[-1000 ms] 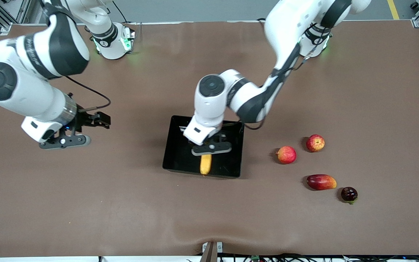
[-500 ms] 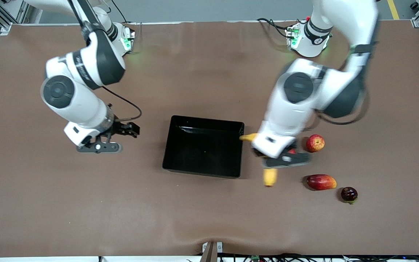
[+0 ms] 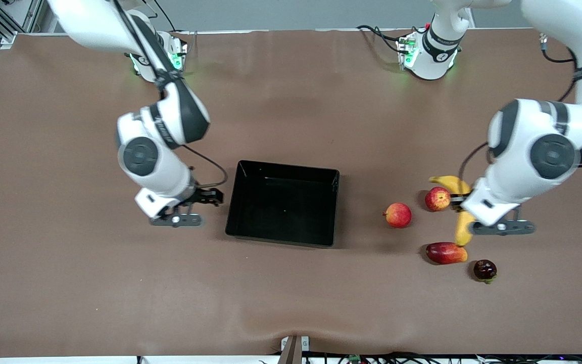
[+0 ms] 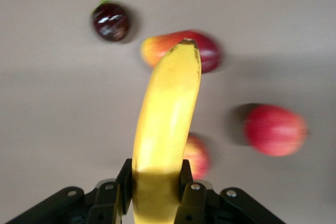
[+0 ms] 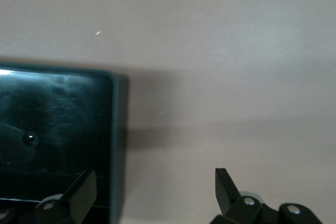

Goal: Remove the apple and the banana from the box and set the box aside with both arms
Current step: 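Place the banana beside the apples while the right gripper grasps the tray rim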

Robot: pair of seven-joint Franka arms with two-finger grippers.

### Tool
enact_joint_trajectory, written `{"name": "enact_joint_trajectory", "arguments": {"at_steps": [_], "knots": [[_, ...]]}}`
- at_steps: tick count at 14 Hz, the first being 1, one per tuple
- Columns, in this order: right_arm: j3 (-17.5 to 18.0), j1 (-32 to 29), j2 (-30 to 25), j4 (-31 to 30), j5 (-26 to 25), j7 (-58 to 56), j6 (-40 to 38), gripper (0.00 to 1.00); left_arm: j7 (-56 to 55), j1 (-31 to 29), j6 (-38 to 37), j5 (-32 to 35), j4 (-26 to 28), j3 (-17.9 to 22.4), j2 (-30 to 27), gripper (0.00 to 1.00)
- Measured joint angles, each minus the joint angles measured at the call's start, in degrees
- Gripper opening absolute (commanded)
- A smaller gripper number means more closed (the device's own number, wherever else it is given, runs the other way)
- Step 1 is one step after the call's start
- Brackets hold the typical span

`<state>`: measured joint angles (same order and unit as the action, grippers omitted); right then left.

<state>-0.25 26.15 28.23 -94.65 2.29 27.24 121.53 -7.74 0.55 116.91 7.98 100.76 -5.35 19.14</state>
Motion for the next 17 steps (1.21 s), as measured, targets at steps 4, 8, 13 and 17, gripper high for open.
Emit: {"name": "enact_joint_trajectory", "arguments": {"at_steps": [4, 8, 13, 17], "knots": [[0.0, 3.7, 4.4, 0.0, 0.0, 5.6, 3.6, 1.0, 5.6, -7.9, 17.2, 0.1, 13.8, 0.0, 0.7, 0.0], [0.0, 4.0, 7.0, 0.0, 0.0, 6.2, 3.8, 1.0, 6.5, -11.1, 27.8, 1.9, 20.3, 0.0, 4.9, 0.06], [0.0, 4.4, 8.3, 0.0, 0.0, 8.6, 4.1, 0.13, 6.5, -11.2, 31.0, 2.0, 20.3, 0.0, 7.6, 1.0], [0.0, 4.5, 8.3, 0.0, 0.0, 9.3, 4.0, 0.0, 6.5, -11.2, 29.4, 2.0, 18.1, -0.2, 3.3, 1.0]]}}
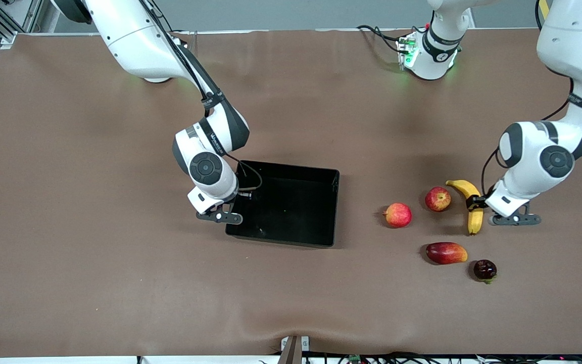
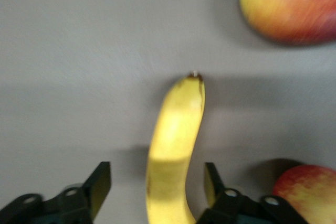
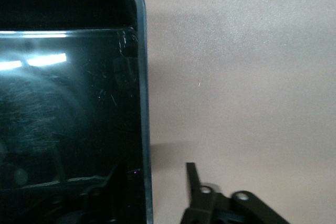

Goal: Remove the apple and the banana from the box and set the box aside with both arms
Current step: 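Place the banana beside the apples while the right gripper grasps the tray rim, then drag the black tray away from the fruit with the right gripper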

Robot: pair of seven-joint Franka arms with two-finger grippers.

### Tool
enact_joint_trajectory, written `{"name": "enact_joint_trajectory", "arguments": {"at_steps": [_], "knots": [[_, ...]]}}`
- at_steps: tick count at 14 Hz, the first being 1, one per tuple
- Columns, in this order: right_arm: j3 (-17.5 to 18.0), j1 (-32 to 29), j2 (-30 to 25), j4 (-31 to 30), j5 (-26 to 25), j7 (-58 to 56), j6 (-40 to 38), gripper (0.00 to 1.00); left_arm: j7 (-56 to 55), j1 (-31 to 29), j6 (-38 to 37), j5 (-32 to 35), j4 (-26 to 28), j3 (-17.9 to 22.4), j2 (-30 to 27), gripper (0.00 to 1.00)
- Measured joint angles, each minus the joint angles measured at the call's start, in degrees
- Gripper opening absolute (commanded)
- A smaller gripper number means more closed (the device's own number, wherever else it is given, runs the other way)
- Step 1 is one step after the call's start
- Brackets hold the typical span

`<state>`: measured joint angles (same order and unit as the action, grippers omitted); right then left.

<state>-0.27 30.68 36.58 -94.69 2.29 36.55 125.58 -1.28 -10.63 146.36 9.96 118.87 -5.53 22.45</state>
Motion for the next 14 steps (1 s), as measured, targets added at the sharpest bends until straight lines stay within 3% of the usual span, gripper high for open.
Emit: {"name": "enact_joint_trajectory", "arguments": {"at_steps": [6, 10, 14], "knots": [[0.0, 0.0, -0.2, 0.4, 0.2, 0.1, 0.2, 0.0, -0.1, 0.1, -19.9, 0.0, -9.7, -2.6, -12.6, 1.0], [-0.6, -0.5, -3.3, 1.3, 0.2, 0.1, -3.3, 0.0, -0.2, 0.1, -33.9, -0.2, -20.2, -4.0, -15.6, 1.0], [-1.3, -5.4, -8.7, 1.4, 0.1, -1.6, -10.0, 0.0, -0.1, 0.1, -47.2, -4.4, -30.4, -4.1, -16.7, 1.0]]}}
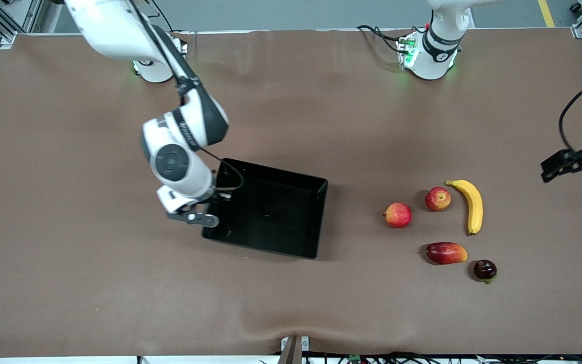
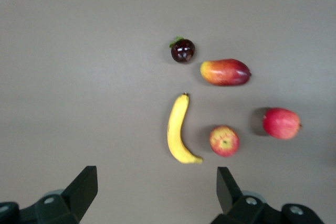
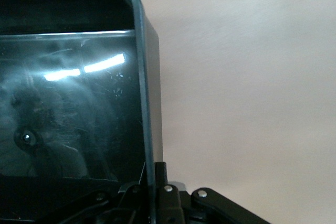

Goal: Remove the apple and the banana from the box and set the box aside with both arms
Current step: 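Drag the black tray away from the fruit with the right gripper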

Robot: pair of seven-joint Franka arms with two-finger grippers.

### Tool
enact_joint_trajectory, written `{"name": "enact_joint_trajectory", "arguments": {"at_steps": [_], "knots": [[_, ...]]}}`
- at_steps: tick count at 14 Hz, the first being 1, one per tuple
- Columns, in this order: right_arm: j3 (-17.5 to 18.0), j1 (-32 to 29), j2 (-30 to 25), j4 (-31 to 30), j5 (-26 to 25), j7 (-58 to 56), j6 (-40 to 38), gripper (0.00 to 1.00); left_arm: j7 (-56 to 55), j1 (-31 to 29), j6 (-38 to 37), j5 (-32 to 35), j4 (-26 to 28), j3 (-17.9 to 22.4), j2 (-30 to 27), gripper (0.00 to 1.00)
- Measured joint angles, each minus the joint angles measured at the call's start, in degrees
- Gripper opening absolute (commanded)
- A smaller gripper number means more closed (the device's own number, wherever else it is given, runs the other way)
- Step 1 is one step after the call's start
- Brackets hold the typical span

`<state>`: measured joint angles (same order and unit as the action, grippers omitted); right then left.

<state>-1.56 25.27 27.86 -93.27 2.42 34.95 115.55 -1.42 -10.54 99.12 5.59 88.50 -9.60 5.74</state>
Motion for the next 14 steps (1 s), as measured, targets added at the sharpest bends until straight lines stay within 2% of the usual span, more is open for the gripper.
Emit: {"name": "enact_joint_trajectory", "arguments": {"at_steps": [4, 7, 11, 14], "knots": [[-0.2, -7.6, -3.5, 0.0, -0.1, -10.6, -6.4, 0.0, 0.0, 1.0, -5.5, -1.1, -1.5, -0.9, -2.7, 1.0], [-0.4, -15.2, -4.4, -0.6, -0.1, -21.3, -8.3, 0.0, -1.2, 6.7, -10.4, -1.1, -1.5, 2.0, -4.6, 1.0], [-0.5, -24.9, -4.4, -2.6, -0.1, -34.9, -6.2, 0.0, -1.3, 8.8, -16.2, -2.0, -1.5, 3.9, -7.0, 1.0], [-0.5, -30.2, -4.3, -5.3, -0.1, -41.0, -0.1, 0.0, -1.3, 8.8, -17.8, -2.2, -1.6, 4.2, -8.4, 1.0]]}}
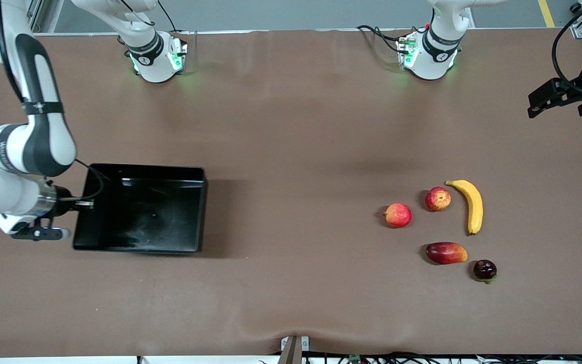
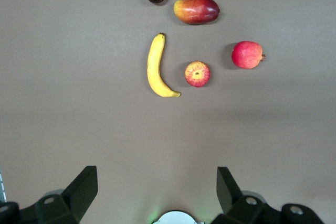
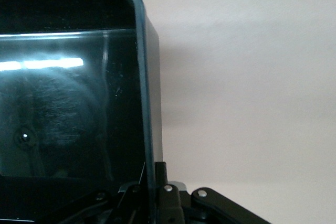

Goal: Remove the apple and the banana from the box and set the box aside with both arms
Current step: 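Drag the black tray away from the fruit with the right gripper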

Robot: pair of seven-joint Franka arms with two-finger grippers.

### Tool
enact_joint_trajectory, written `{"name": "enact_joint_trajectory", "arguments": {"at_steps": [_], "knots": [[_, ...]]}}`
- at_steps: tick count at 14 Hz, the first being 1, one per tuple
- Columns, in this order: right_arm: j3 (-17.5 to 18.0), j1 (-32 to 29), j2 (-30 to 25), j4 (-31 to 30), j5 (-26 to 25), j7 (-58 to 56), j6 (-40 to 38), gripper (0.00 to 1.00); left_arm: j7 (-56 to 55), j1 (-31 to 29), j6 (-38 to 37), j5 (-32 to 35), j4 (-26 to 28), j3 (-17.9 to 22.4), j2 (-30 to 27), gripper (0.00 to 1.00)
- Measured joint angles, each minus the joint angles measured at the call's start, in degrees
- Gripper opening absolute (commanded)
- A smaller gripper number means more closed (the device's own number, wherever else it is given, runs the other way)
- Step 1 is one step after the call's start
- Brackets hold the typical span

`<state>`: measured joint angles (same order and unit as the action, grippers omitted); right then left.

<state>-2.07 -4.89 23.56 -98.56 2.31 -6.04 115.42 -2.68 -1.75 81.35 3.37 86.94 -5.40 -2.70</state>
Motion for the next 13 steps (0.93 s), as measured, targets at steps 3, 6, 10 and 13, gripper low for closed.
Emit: {"name": "enact_joint_trajectory", "arguments": {"at_steps": [3, 6, 10, 13], "knots": [[0.0, -3.5, 1.4, -3.5, 0.0, -3.2, 6.4, 0.0, 0.0, 0.0, -0.1, -0.5, 0.0, 0.5, -0.9, 1.0], [0.0, -5.4, 3.5, -4.2, 0.0, -3.5, 7.4, 0.0, 0.0, 0.0, -0.1, -0.8, 0.2, 0.5, -0.8, 1.0], [0.0, -8.4, 6.4, -4.4, 0.2, -7.1, 9.6, 0.0, 0.0, 0.1, -0.1, -0.9, 0.2, 0.5, -0.8, 1.0], [0.1, -10.0, 8.5, -4.5, 1.7, -11.4, 12.6, 0.0, 0.0, 0.1, -0.1, -0.9, 0.4, 0.5, -0.5, 1.0]]}}
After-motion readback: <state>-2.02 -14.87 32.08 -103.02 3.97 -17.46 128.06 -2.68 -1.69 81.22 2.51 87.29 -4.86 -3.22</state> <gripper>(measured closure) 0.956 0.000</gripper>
